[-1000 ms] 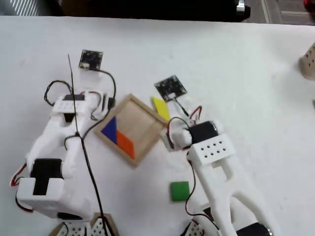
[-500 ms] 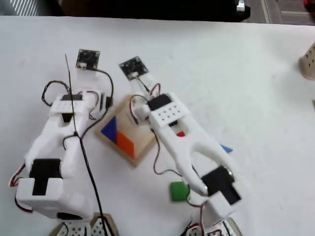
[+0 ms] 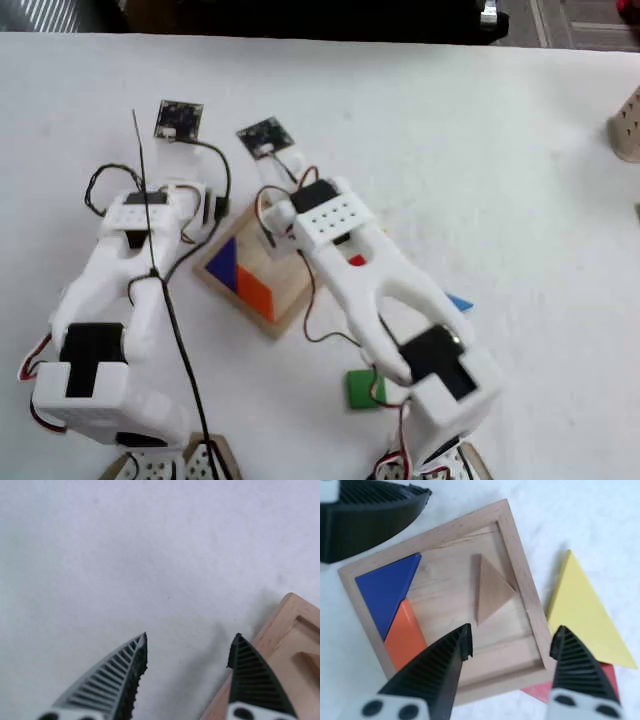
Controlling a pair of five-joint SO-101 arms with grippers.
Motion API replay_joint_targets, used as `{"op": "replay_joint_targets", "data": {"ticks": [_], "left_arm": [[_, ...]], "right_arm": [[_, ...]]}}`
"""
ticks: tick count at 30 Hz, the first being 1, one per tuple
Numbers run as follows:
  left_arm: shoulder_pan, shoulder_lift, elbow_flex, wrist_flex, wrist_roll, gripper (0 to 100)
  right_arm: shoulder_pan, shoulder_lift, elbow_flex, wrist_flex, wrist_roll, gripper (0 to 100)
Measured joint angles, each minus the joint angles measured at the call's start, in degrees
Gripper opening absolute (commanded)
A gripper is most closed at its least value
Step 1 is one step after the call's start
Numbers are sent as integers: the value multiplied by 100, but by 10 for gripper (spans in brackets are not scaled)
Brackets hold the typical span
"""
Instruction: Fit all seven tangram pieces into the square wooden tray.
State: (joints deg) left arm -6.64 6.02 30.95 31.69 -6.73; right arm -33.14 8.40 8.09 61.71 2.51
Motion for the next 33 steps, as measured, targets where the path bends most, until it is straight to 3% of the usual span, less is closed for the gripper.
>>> {"op": "replay_joint_targets", "data": {"ticks": [5,12,18,21,28,33], "left_arm": [[0,0,0,0,0,271],[0,0,0,0,0,261],[0,0,0,176,0,19],[9,0,-105,299,0,54],[-70,-448,-114,791,0,23],[642,-1187,334,1011,0,23]], "right_arm": [[853,-1081,642,299,0,10],[1495,-1714,2163,-229,0,17],[2031,-1908,3007,-993,0,17],[2268,-1916,3103,-1292,0,17],[2312,-1908,3138,-1653,0,17],[2312,-1908,3138,-1679,0,17]]}}
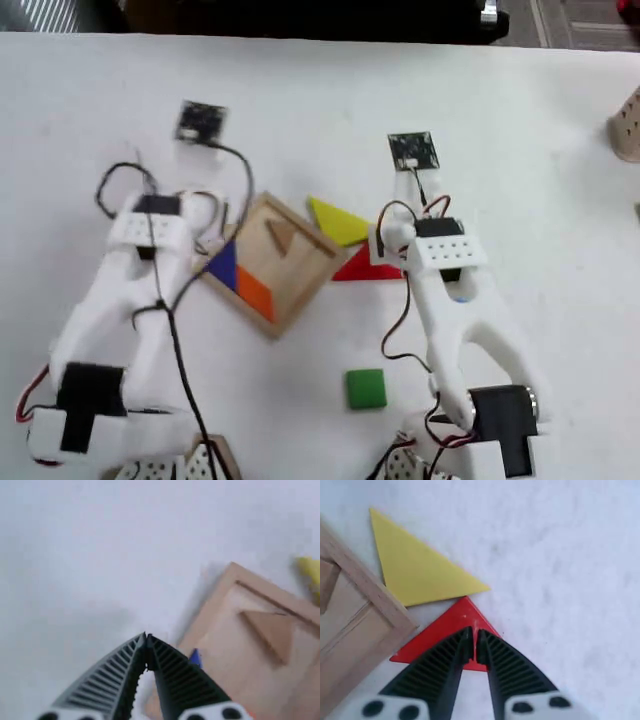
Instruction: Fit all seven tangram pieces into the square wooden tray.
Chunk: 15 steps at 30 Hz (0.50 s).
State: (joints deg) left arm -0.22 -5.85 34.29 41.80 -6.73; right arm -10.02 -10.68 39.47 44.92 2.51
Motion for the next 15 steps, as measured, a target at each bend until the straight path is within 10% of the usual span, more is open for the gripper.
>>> {"op": "replay_joint_targets", "data": {"ticks": [15], "left_arm": [[2681,774,97,-835,870,23]], "right_arm": [[202,35,0,-123,123,17]]}}
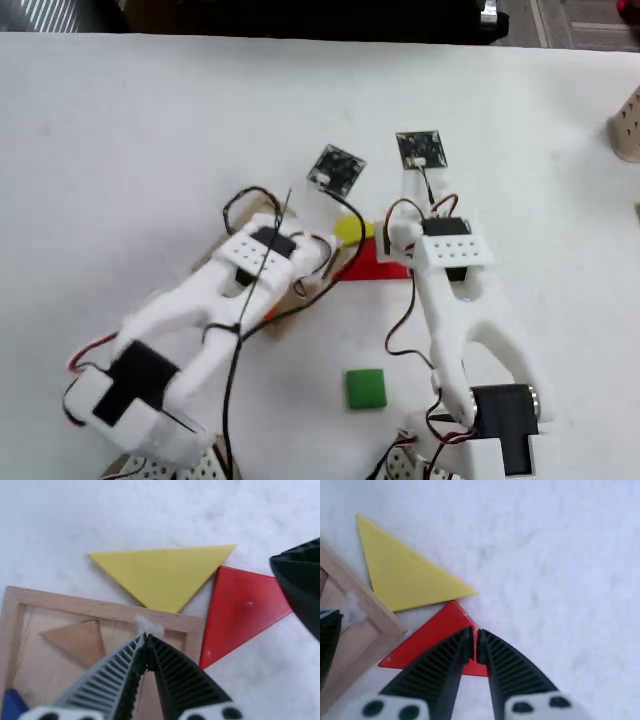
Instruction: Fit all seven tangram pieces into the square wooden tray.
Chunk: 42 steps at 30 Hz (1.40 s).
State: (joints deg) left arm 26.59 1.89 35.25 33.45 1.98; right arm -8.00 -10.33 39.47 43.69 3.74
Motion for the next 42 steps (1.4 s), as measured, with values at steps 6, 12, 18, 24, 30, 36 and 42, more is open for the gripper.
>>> {"op": "replay_joint_targets", "data": {"ticks": [6,12,18,24,30,36,42], "left_arm": [[-211,325,-9,35,9,23],[-607,334,-9,607,9,23],[-1319,325,-9,756,9,23],[-1705,325,-105,774,18,23],[-1705,-220,-79,1292,18,23],[-1705,-1767,1020,765,18,23],[-1503,-2725,2127,-484,18,23]], "right_arm": [[9,0,0,0,44,17],[9,0,0,0,44,17],[0,0,0,0,44,17],[0,0,0,0,44,17],[0,0,0,0,44,18],[0,0,0,0,44,18],[0,0,0,0,44,18]]}}
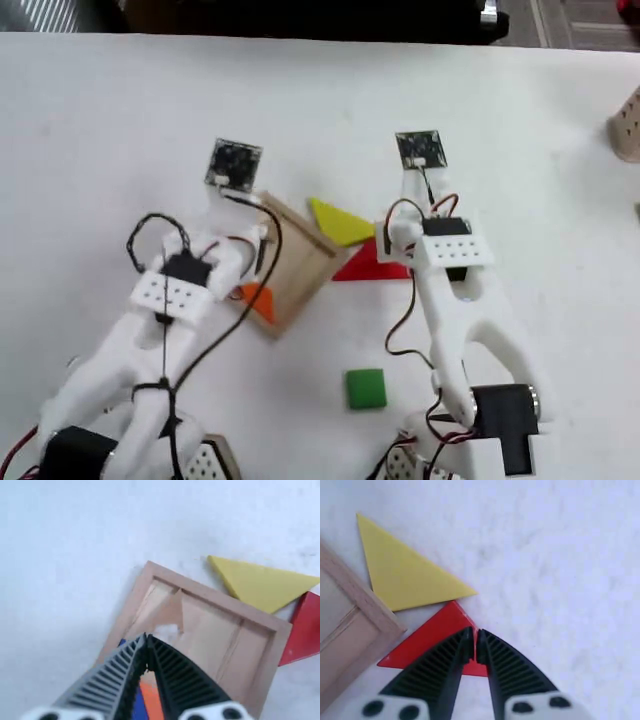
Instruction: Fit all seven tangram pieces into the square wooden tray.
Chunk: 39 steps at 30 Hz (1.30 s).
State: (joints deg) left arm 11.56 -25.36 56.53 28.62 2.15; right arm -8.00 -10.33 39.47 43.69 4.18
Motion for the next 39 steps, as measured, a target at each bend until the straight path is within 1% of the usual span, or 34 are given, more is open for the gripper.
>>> {"op": "replay_joint_targets", "data": {"ticks": [4,7,9,14,19,22,26,29,35,39], "left_arm": [[448,132,26,-167,9,23],[818,695,-44,-202,26,23],[1011,1213,-299,-220,26,23],[1090,2479,-1055,-360,26,23],[1090,2611,-1213,-264,26,23],[888,2400,-1213,-62,26,23],[-35,2040,-1213,18,26,23],[-475,1855,-1213,18,35,23],[-466,1468,-1125,18,35,23],[-9,1398,-782,-123,26,23]], "right_arm": [[0,0,0,0,0,18],[0,0,0,0,0,18],[0,0,0,0,0,18],[0,0,0,0,0,18],[0,0,0,0,0,18],[0,0,0,0,0,18],[0,0,0,0,0,18],[0,0,0,0,0,18],[0,0,0,0,0,18],[0,0,0,0,0,18]]}}
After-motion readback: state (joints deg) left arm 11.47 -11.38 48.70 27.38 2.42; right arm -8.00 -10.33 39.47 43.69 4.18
